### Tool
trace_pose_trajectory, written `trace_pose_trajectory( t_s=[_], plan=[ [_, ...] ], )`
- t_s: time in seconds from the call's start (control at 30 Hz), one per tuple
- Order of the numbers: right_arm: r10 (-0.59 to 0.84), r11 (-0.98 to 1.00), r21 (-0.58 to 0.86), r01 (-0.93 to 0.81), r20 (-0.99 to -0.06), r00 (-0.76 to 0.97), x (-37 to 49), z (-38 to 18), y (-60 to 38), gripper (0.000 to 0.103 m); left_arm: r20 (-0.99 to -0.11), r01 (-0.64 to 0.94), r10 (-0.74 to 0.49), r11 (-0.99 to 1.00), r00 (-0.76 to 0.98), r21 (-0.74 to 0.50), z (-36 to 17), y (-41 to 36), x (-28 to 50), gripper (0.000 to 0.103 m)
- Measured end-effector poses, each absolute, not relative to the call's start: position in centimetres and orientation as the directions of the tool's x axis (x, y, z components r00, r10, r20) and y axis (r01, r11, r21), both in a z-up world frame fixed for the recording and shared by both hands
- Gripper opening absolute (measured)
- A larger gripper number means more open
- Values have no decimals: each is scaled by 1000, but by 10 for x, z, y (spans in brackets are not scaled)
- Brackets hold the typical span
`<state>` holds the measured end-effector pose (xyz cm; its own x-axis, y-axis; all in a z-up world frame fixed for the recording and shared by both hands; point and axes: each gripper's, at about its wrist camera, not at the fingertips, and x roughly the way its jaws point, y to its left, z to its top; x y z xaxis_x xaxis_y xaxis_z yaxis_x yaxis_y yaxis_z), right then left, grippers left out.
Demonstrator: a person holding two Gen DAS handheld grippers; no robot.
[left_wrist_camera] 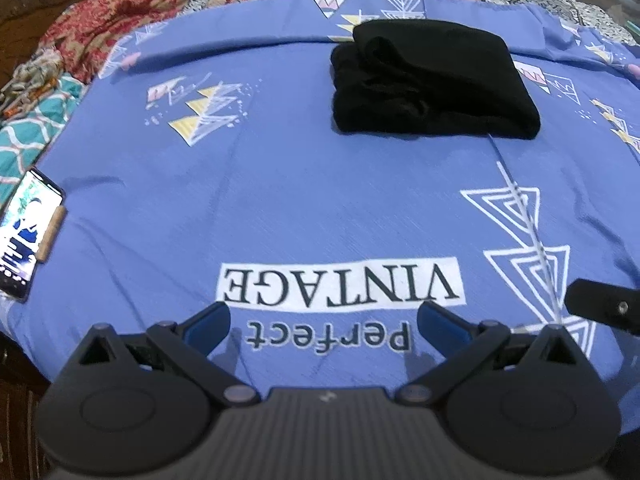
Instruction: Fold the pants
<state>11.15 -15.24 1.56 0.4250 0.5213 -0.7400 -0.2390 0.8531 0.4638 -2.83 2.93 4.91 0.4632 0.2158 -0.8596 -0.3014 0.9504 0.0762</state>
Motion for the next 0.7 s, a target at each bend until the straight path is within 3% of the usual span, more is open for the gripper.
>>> trace_pose_trajectory(
  t_s=[0.7],
  plan=[
    [511, 859, 455, -234, -750, 419, 111, 14, -150, 95, -863, -292, 155, 956, 481, 9, 47, 30, -31, 103]
  ],
)
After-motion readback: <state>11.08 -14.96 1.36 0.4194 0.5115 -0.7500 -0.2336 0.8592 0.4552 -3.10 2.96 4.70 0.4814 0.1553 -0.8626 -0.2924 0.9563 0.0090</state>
